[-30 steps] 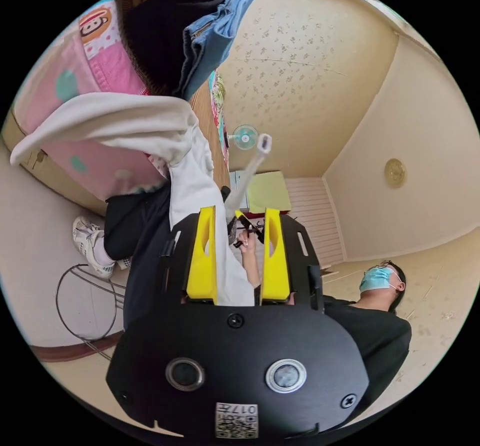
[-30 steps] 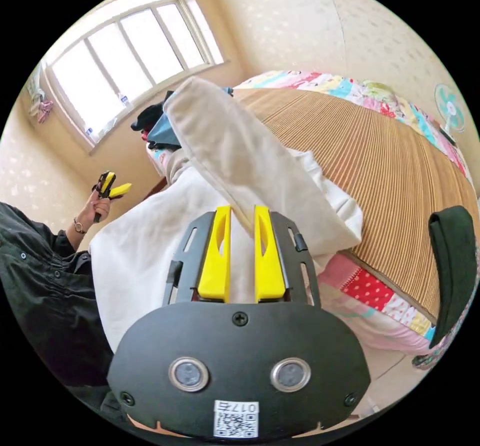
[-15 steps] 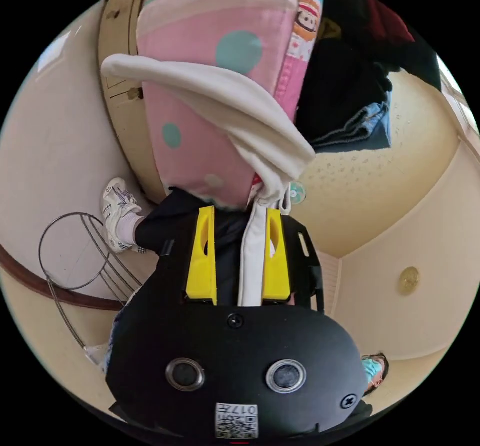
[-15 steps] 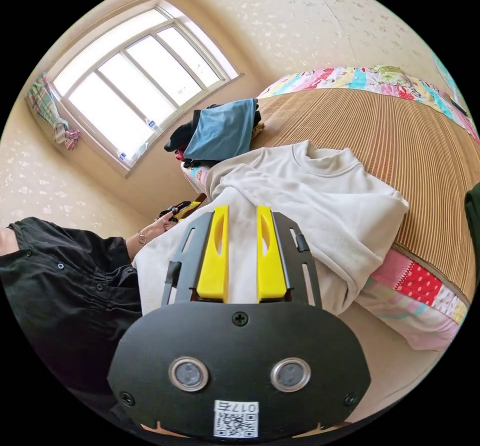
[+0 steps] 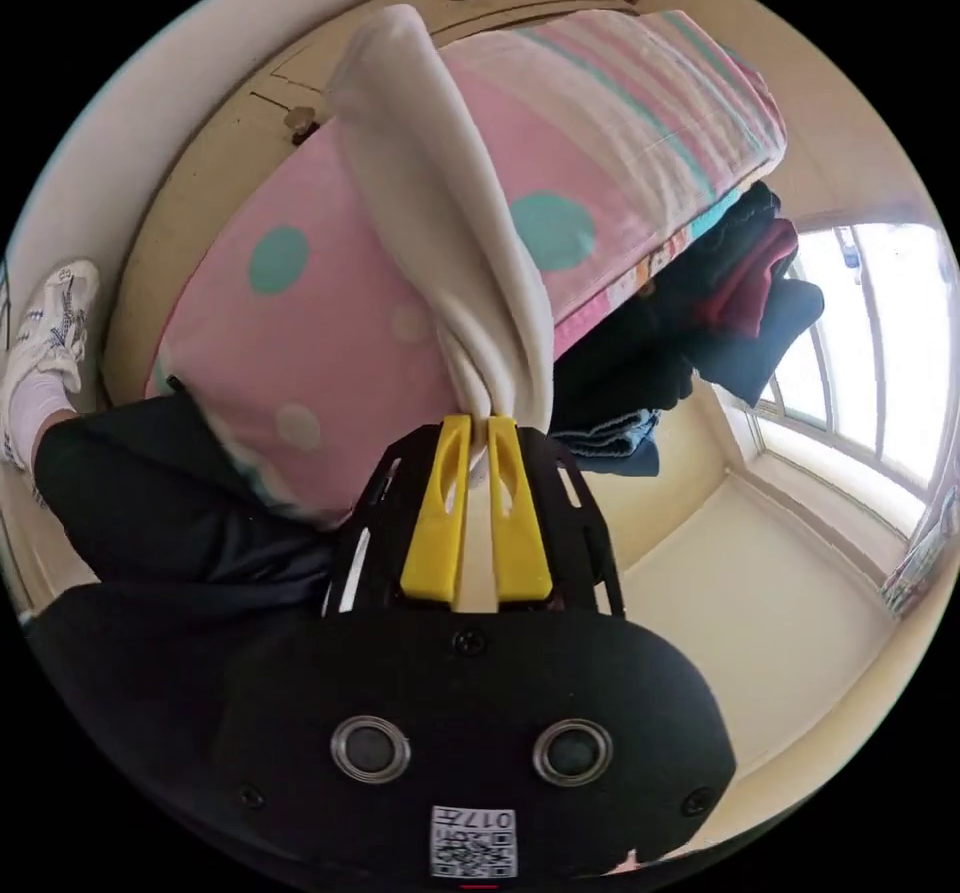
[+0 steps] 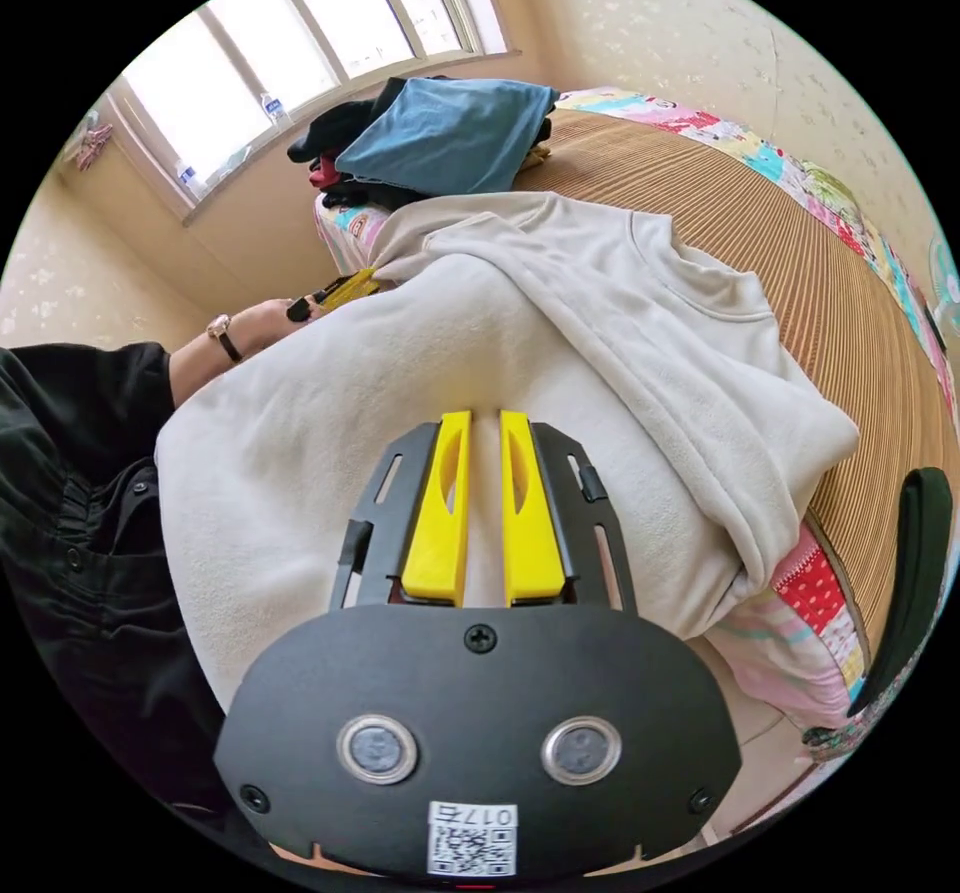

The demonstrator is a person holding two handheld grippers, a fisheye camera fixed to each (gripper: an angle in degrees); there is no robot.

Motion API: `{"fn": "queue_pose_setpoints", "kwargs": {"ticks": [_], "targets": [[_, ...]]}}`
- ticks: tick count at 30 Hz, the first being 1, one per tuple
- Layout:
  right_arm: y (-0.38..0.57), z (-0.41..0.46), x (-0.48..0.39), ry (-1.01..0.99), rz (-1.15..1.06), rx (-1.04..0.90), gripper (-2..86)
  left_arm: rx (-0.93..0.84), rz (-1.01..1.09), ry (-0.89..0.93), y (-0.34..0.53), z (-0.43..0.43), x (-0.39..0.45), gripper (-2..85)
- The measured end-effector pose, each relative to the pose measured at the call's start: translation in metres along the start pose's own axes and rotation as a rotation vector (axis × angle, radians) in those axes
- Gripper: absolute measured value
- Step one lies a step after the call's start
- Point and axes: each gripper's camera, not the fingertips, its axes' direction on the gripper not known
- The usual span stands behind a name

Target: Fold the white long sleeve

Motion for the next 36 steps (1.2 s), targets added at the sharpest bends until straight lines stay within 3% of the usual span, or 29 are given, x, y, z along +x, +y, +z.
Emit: {"fn": "queue_pose_setpoints", "kwargs": {"ticks": [3,6,7,8,9,11,14,18,21,23,26,33,36], "targets": [[0.012,0.006,0.014,-0.076,0.037,0.013,4.1,-0.124,0.338,-0.093,0.039,0.03,0.059,3.5],[0.025,0.01,0.04,-0.205,0.104,0.035,4.3,-0.289,1.021,-0.452,0.155,0.097,0.137,3.4],[0.03,0.012,0.048,-0.247,0.115,0.04,4.7,-0.341,1.398,-0.637,0.233,0.131,0.141,3.4],[0.034,0.013,0.053,-0.283,0.112,0.047,5.3,-0.446,1.738,-0.756,0.308,0.161,0.113,3.3],[0.037,0.013,0.055,-0.299,0.108,0.051,5.6,-0.529,1.88,-0.806,0.34,0.174,0.09,3.2],[0.045,0.014,0.059,-0.333,0.095,0.067,6.5,-0.816,2.161,-1.157,0.417,0.215,-0.026,2.5],[0.055,0.015,0.064,-0.339,0.107,0.076,6.6,-0.753,2.334,-1.448,0.435,0.211,-0.151,2.1],[0.068,0.016,0.071,-0.341,0.125,0.088,6.0,-0.743,2.227,-1.517,0.417,0.187,-0.231,2.6],[0.072,0.02,0.077,-0.35,0.129,0.068,5.6,-0.712,1.975,-1.407,0.385,0.166,-0.238,3.6],[0.075,0.024,0.085,-0.383,0.143,0.054,5.7,-0.787,1.688,-1.279,0.345,0.156,-0.236,4.8],[0.085,0.023,0.096,-0.449,0.15,0.09,6.3,-0.913,1.478,-1.179,0.308,0.152,-0.254,6.0],[0.085,-0.042,0.08,-0.469,0.157,0.402,6.6,-0.826,1.58,-1.234,0.307,0.144,-0.315,4.8],[0.019,-0.054,0.026,-0.376,-0.023,0.316,6.9,-0.769,1.625,-1.255,0.306,0.139,-0.335,4.5]]}}
